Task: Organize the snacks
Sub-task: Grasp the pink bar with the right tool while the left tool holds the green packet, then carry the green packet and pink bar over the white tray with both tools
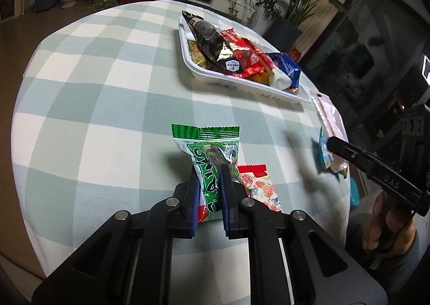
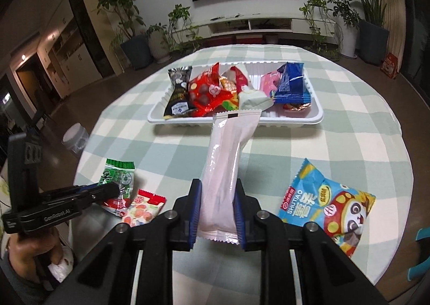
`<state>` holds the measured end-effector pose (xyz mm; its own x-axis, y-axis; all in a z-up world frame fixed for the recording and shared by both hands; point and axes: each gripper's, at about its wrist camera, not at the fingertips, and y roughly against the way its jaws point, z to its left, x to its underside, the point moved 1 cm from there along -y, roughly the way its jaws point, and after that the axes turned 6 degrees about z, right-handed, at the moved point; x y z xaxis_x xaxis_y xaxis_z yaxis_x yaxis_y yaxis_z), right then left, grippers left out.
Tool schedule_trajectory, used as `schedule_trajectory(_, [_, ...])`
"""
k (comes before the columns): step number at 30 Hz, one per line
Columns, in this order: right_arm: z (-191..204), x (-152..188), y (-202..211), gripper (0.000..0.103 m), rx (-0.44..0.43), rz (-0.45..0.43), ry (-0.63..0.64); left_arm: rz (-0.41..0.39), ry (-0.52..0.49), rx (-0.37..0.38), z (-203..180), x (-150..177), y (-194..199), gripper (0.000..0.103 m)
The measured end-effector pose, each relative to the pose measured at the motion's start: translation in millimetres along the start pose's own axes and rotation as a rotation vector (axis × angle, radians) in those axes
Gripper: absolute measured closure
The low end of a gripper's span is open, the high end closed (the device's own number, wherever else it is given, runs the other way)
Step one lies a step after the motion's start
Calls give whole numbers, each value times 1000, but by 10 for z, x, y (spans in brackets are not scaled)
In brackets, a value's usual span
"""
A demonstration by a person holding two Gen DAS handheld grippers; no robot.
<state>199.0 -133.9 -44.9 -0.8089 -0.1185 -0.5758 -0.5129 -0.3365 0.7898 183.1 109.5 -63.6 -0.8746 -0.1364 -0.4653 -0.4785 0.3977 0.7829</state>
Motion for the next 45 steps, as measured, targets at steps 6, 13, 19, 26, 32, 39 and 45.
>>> schedule_trajectory(6, [-238, 16, 205, 79, -31, -28, -78, -28, 16, 33, 13, -6, 80, 92])
schedule_trajectory(13, [-570, 74, 350, 78, -45, -51, -168, -41, 23, 30, 5, -2, 97, 92])
schedule_trajectory(19, [-774, 108, 452, 79, -48, -74, -217, -48, 24, 26, -2, 7, 119, 92])
schedule_trajectory(26, [-1045, 14, 589, 78, -40, -105, -262, -61, 27, 58, -64, -155, 204, 92])
schedule_trajectory(32, [-1189, -332, 796, 78, -16, -168, -260, -104, -45, 50, -283, -690, 371, 92])
schedule_trajectory(39, [-939, -1079, 782, 78, 6, -195, -118, -112, -147, -2, -635, -1516, 286, 92])
schedule_trajectory(45, [-682, -1586, 232, 78, -26, -99, -28, -47, -171, -56, -745, -2082, -149, 92])
